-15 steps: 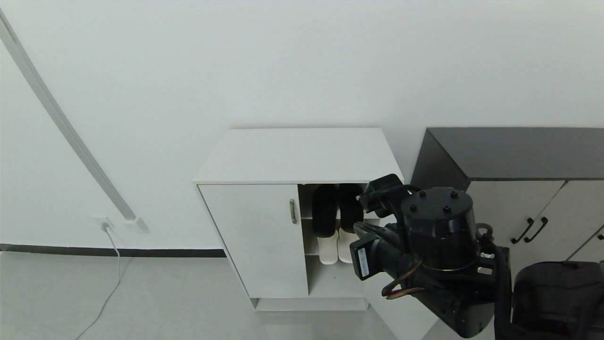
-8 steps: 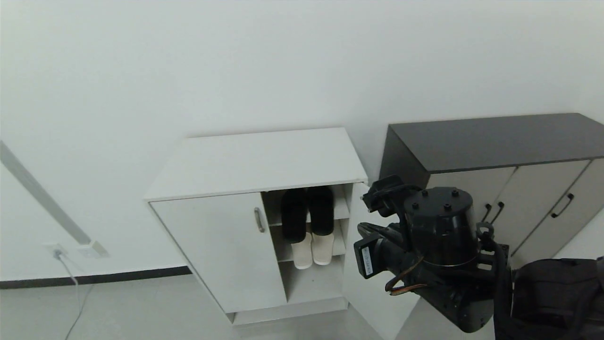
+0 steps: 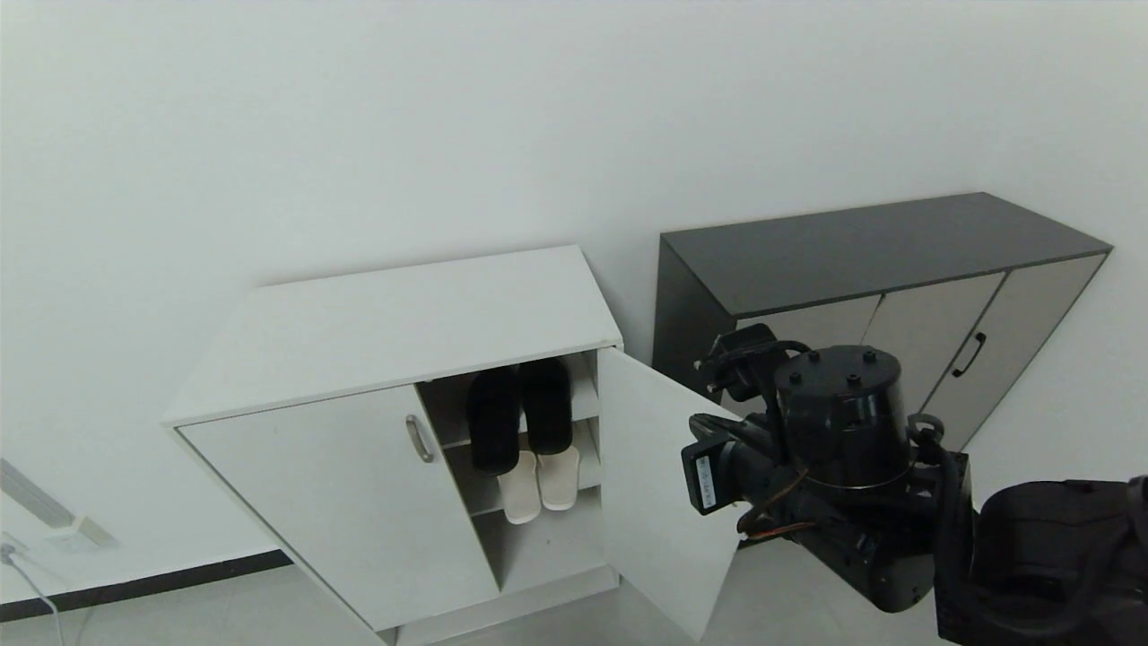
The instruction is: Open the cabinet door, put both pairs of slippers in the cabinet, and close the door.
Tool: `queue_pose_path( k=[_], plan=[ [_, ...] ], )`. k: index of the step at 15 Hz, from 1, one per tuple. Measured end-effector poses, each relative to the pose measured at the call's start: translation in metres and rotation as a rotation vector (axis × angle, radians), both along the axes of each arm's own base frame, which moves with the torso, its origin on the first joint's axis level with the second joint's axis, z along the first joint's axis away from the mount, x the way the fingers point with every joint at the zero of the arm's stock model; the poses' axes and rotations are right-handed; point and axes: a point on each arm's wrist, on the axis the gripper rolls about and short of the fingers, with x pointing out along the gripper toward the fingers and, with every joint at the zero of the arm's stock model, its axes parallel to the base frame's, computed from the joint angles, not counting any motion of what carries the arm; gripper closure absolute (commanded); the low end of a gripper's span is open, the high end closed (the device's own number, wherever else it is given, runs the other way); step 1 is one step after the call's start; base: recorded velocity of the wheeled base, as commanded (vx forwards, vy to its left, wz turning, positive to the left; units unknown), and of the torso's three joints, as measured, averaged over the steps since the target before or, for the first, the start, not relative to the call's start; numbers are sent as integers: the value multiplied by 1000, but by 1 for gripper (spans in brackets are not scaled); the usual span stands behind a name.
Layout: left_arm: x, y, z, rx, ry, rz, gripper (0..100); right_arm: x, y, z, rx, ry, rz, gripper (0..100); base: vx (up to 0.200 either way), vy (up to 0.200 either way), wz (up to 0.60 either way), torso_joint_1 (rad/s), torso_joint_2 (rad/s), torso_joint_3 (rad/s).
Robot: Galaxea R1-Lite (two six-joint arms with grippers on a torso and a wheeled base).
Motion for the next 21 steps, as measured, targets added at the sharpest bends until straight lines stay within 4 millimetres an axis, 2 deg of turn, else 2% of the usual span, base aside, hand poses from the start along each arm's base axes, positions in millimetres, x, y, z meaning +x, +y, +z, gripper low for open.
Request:
queue_pose_path(
  k=[6,11,21],
  plan=[
    [0,0,0,0,0,1,100,7,1,-5,-1,-6,-7,100,-167,0,0,6,6,0],
    [0,0,0,0,0,0,100,17,-2,-3,20,-20,16,100,0,0,0,0,0,0],
    [0,0,0,0,0,0,100,116,-22,6,100,-100,-156,100,0,0,0,0,0,0]
  ],
)
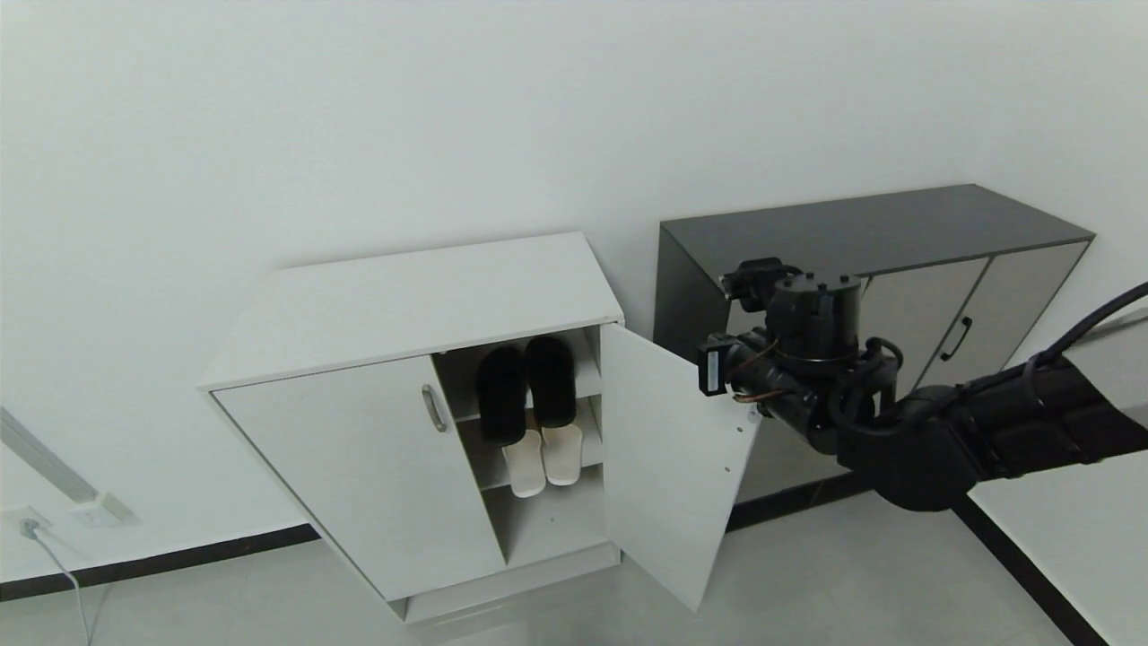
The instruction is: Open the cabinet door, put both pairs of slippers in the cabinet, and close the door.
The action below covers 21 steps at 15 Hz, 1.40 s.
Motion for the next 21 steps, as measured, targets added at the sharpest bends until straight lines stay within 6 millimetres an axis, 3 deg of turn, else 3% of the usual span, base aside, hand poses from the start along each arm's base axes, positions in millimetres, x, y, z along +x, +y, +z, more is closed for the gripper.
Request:
queue_pose_path(
  k=[5,9,12,21],
  plan=[
    [0,0,0,2,0,-1,100,41,-21,-5,14,8,-60,100,0,0,0,0,0,0],
    [0,0,0,0,0,0,100,61,-29,-28,8,64,-87,100,0,0,0,0,0,0],
    [0,0,0,0,0,0,100,65,-30,-41,11,136,-82,100,0,0,0,0,0,0],
    [0,0,0,0,0,0,100,62,-19,-57,-6,178,-53,100,0,0,0,0,0,0]
  ],
)
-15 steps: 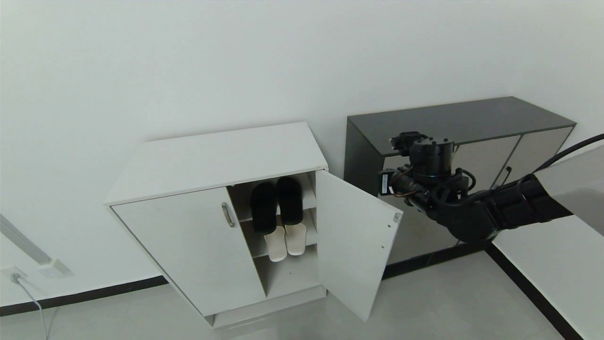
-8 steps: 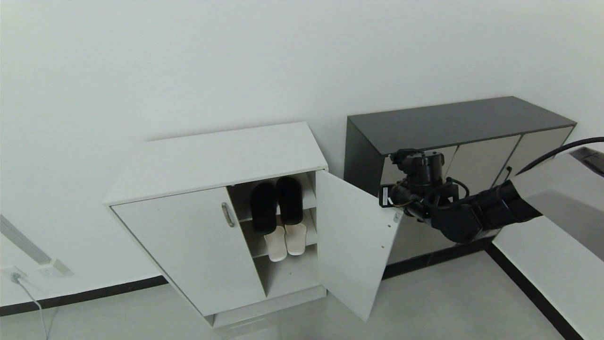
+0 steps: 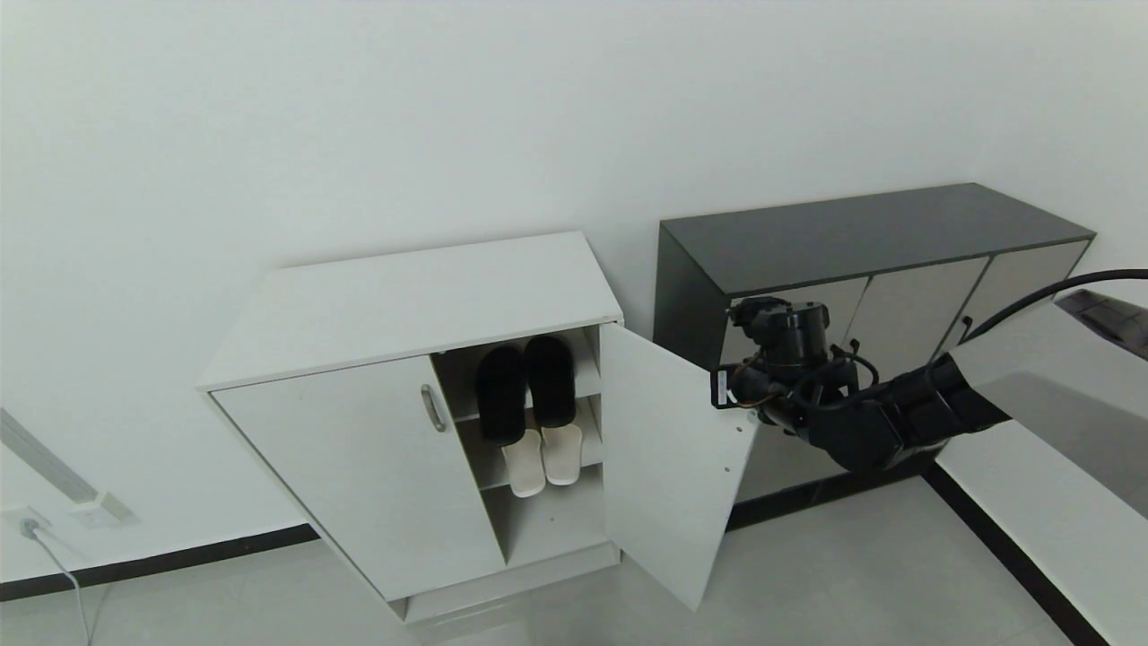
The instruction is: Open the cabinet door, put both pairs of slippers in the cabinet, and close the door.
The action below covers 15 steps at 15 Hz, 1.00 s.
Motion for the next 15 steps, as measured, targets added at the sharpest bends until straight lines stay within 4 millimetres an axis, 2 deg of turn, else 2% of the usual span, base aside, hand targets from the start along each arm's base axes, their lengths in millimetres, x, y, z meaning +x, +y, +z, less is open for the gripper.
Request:
queue_pose_path(
  k=[5,7,10,15],
  plan=[
    [0,0,0,1,0,0,100,-15,15,-6,-12,20,40,100,0,0,0,0,0,0],
    [0,0,0,1,0,-1,100,-28,29,-7,-20,31,76,100,0,0,0,0,0,0],
    [0,0,0,1,0,-1,100,-58,50,1,-7,15,138,100,0,0,0,0,0,0],
    [0,0,0,0,0,0,100,-78,50,11,26,-46,219,100,0,0,0,0,0,0]
  ],
)
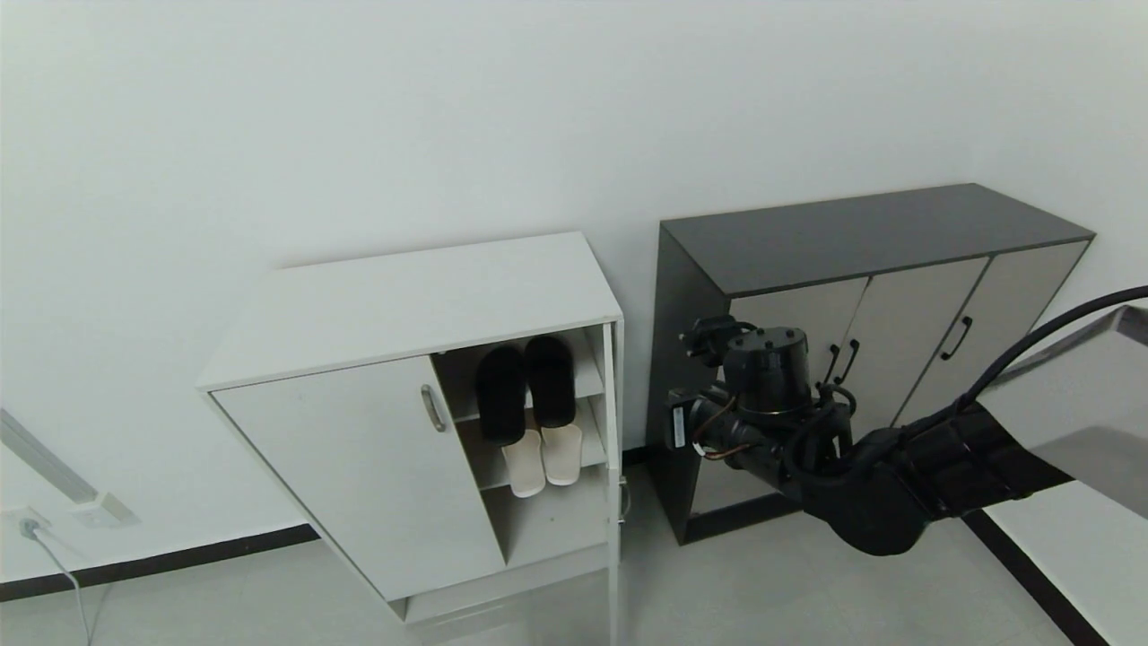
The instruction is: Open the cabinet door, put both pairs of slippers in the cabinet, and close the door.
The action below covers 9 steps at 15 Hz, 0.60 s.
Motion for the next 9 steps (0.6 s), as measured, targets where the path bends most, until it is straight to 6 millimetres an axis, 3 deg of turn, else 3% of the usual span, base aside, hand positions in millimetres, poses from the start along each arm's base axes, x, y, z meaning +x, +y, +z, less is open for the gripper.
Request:
queue_pose_path(
  k=[8,9],
  plan=[
    [0,0,0,0,0,0,100,-4,-2,-5,-39,0,14,100,0,0,0,0,0,0],
    [0,0,0,0,0,0,100,-4,-2,-5,-36,-4,15,100,0,0,600,12,2,7]
  ],
)
